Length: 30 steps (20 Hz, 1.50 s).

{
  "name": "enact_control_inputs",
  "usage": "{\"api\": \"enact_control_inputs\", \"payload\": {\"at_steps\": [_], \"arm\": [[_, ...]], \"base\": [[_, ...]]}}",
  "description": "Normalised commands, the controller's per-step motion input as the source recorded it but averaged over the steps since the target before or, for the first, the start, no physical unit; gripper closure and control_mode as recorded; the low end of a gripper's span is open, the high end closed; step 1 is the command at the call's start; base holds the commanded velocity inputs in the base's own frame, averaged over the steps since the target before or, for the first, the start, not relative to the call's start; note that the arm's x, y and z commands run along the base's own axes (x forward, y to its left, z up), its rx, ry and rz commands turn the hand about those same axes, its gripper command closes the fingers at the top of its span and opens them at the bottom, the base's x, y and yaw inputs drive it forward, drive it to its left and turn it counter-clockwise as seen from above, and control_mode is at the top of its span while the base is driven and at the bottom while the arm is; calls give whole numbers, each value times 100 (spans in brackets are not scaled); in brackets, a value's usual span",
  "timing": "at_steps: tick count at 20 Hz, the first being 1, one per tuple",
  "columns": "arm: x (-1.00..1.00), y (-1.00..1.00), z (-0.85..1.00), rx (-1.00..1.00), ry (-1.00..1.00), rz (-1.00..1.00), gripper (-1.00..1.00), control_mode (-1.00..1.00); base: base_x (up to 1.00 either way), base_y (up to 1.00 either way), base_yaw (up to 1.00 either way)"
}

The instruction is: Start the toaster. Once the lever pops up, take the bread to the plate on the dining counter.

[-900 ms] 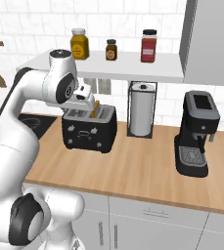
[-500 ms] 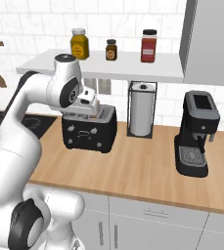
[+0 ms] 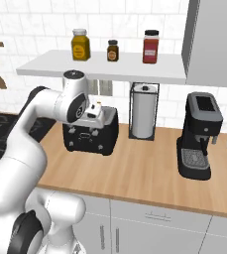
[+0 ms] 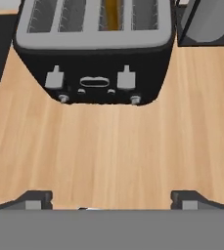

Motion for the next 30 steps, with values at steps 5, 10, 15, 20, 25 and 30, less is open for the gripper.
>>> {"api": "enact_control_inputs", "payload": {"at_steps": [5, 10, 15, 20, 25, 30], "arm": [[22, 0, -35, 0, 0, 0, 100, -100], [33, -5, -19, 0, 0, 0, 100, -100], [36, -17, -2, 0, 0, 0, 100, -100], [36, -3, -1, 0, 1, 0, 100, -100], [26, 0, -17, -1, 0, 0, 100, -100], [26, 0, -22, -3, 0, 0, 100, -100]], "base": [[0, 0, 0], [0, 0, 0], [0, 0, 0], [0, 0, 0], [0, 0, 0], [0, 0, 0]]}}
